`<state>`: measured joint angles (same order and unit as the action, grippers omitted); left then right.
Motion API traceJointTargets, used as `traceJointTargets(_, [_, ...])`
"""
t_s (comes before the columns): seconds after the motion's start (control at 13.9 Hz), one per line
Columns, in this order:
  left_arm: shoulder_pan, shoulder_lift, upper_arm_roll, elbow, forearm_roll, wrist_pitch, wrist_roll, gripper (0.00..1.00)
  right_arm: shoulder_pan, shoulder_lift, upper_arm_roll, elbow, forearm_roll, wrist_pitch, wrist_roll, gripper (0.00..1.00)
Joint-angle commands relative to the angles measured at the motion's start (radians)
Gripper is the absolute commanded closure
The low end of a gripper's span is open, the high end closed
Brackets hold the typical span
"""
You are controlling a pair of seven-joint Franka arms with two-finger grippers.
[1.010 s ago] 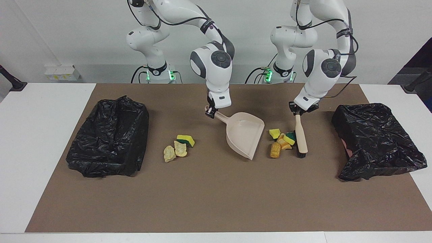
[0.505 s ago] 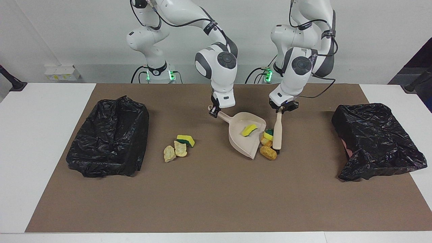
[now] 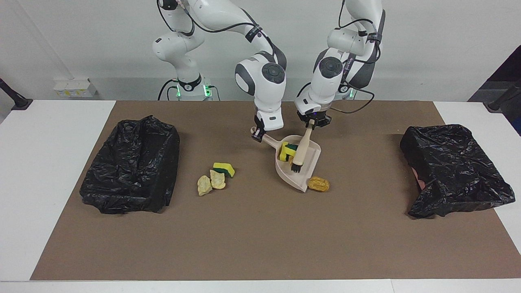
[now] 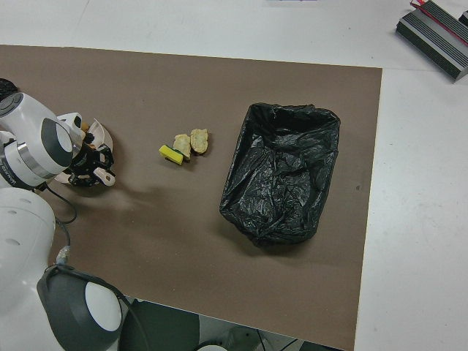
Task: Sweep and dump trash in bin
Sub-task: 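Sweep the trash pile into the dustpan with the left gripper's brush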
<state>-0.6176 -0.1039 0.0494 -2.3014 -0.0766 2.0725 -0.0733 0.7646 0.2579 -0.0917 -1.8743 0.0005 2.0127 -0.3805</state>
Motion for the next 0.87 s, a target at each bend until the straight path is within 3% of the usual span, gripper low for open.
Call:
traceJointTargets(0.0, [0.037,0.016,0.020,0.052,-0.015,-0.026,0.027,1.00,-0.010,0.003,0.006,0.003,-0.022,0.017,0.031,1.00])
traceJointTargets(0.43, [0.202,0.153,0.020,0.258,0.050,-0.080,0.263,1.00,-0.011,0.004,0.006,0.021,-0.022,-0.014,0.115,1.00])
traceJointTargets(0.58, [0.211,0.180,0.018,0.299,0.104,-0.086,0.280,1.00,-0.034,0.006,0.007,0.026,0.001,-0.063,0.034,1.00])
traceJointTargets(0.79, [0.254,0.311,0.020,0.434,0.159,-0.097,0.357,1.00,-0.050,0.014,0.007,0.026,0.026,-0.071,-0.052,1.00])
